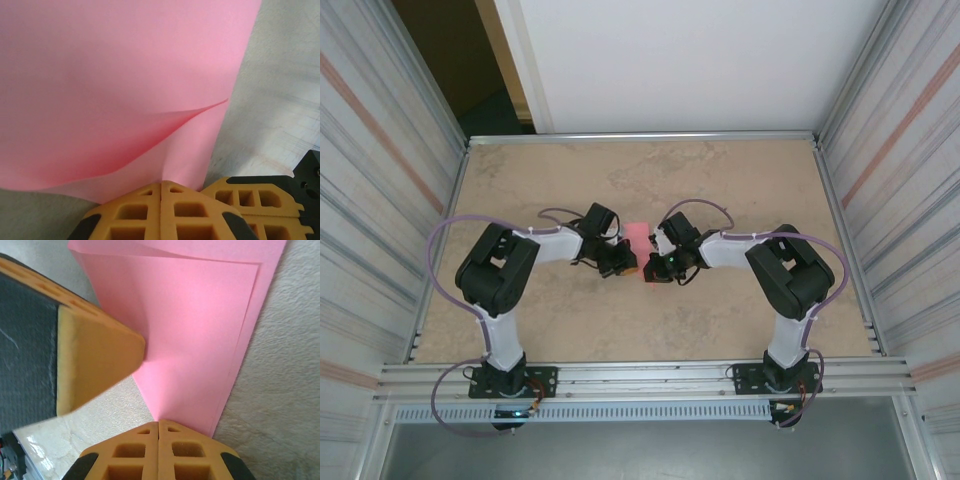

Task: Fold a paper plane with a square sheet of paper (pick it up from the middle)
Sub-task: Third fold the triangle at the center of the table.

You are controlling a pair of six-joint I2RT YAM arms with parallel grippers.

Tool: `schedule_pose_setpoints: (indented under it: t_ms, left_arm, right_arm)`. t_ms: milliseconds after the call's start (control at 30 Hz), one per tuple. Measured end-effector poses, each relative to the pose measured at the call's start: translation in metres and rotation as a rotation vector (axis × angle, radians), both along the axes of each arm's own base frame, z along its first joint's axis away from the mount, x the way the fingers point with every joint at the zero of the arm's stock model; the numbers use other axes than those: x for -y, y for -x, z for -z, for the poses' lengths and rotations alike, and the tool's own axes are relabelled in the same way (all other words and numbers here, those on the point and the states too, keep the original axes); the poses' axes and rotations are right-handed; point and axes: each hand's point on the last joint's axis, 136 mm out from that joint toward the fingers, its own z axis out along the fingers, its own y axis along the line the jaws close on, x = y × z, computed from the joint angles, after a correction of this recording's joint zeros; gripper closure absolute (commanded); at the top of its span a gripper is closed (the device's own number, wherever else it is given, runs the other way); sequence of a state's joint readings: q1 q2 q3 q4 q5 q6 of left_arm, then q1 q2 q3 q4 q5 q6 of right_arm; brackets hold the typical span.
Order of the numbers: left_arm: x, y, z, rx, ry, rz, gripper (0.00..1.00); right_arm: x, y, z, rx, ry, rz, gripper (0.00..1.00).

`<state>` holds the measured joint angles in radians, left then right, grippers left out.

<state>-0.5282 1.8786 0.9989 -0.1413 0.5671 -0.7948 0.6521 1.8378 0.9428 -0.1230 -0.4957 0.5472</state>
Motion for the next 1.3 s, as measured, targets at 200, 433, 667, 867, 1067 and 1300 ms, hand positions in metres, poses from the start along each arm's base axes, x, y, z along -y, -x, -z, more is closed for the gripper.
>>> schedule_pose_setpoints:
  t_ms: [200, 433, 667, 867, 1067, 1300]
  left_arm:
    - [-0.019, -0.017, 0.0, 0.023, 0.014, -0.015, 0.91]
    - [-0.041, -0.035, 0.001, 0.054, 0.036, -0.031, 0.91]
    - [-0.057, -0.048, 0.001, 0.08, 0.003, -0.031, 0.91]
    - [-0.072, -0.076, -0.009, 0.143, -0.066, -0.067, 0.86]
    - [-0.079, -0.084, -0.032, 0.204, -0.057, -0.116, 0.79]
    - [-0.078, -0.06, -0.047, 0.223, 0.001, -0.17, 0.66]
  right_arm:
    - [0.001, 0.0, 0.0, -0.018, 0.0, 0.021, 0.98]
    - [0.002, 0.0, 0.001, -0.038, 0.002, 0.042, 0.98]
    - [0.001, -0.001, 0.0, -0.044, 0.003, 0.048, 0.97]
    - [0.004, -0.001, -0.003, -0.066, 0.02, 0.063, 0.92]
    - [0.003, -0.01, -0.019, -0.031, 0.002, 0.107, 0.78]
    - [-0.01, -0.031, -0.037, 0.038, -0.026, 0.16, 0.68]
